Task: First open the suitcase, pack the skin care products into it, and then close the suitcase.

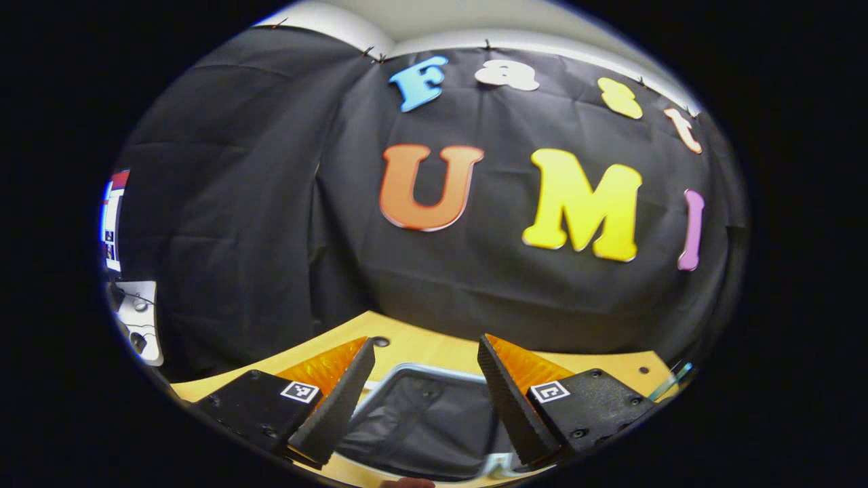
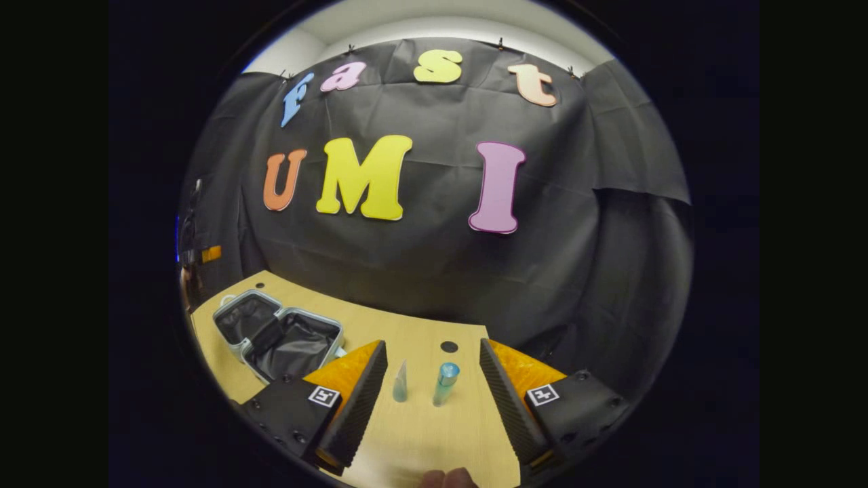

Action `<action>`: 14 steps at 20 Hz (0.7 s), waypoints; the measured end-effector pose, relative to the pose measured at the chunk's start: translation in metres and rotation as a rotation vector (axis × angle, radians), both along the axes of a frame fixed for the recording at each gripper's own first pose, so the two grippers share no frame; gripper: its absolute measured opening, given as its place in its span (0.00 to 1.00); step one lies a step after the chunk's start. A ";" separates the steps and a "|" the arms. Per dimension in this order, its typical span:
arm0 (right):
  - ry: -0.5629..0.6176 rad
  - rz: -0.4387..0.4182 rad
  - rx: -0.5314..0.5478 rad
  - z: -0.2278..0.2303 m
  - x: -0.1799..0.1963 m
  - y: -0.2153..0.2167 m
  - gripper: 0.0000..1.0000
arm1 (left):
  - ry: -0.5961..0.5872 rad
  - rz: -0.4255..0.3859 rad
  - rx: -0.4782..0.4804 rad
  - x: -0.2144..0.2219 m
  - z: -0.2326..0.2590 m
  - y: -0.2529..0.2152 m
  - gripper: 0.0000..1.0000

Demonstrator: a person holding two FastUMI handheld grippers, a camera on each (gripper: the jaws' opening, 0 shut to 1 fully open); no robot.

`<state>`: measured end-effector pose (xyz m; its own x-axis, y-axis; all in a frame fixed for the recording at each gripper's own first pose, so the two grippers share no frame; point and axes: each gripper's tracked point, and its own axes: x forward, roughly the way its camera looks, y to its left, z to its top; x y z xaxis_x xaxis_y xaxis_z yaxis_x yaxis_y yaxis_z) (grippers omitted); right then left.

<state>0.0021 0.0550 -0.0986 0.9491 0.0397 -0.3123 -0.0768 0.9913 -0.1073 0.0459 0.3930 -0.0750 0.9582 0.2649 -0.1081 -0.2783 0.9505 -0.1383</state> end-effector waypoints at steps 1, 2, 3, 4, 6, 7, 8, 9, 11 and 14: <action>-0.002 -0.008 0.013 0.000 0.000 -0.006 0.81 | -0.015 -0.012 0.018 -0.005 0.014 -0.020 0.97; -0.007 -0.019 0.026 0.002 -0.002 -0.012 0.81 | -0.024 -0.022 0.033 -0.007 0.025 -0.041 0.97; -0.014 -0.030 0.034 0.004 -0.003 -0.019 0.81 | -0.035 -0.036 0.040 -0.012 0.032 -0.067 0.97; -0.022 -0.040 0.036 0.005 -0.003 -0.027 0.81 | -0.037 -0.062 0.035 -0.015 0.036 -0.097 0.97; -0.034 -0.056 0.030 0.005 -0.006 -0.045 0.81 | -0.022 -0.126 0.030 -0.019 0.032 -0.149 0.97; -0.035 -0.061 0.024 0.004 -0.008 -0.054 0.81 | -0.012 -0.169 0.029 -0.021 0.026 -0.183 0.97; -0.036 -0.068 0.018 0.002 -0.009 -0.063 0.81 | -0.007 -0.242 0.035 -0.022 0.021 -0.212 0.98; -0.031 -0.074 0.014 0.000 -0.011 -0.072 0.81 | 0.002 -0.288 0.046 -0.022 0.019 -0.243 0.97; -0.020 -0.083 0.007 -0.006 -0.014 -0.088 0.81 | 0.035 -0.388 0.077 -0.020 0.004 -0.305 0.97; -0.005 -0.101 0.007 -0.013 -0.018 -0.112 0.81 | 0.088 -0.456 0.088 -0.022 -0.024 -0.365 0.98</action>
<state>-0.0156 -0.0568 -0.1112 0.9499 -0.0537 -0.3080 0.0237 0.9947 -0.1003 0.0239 0.0283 -0.0989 0.9672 -0.1687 -0.1899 0.1628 0.9856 -0.0462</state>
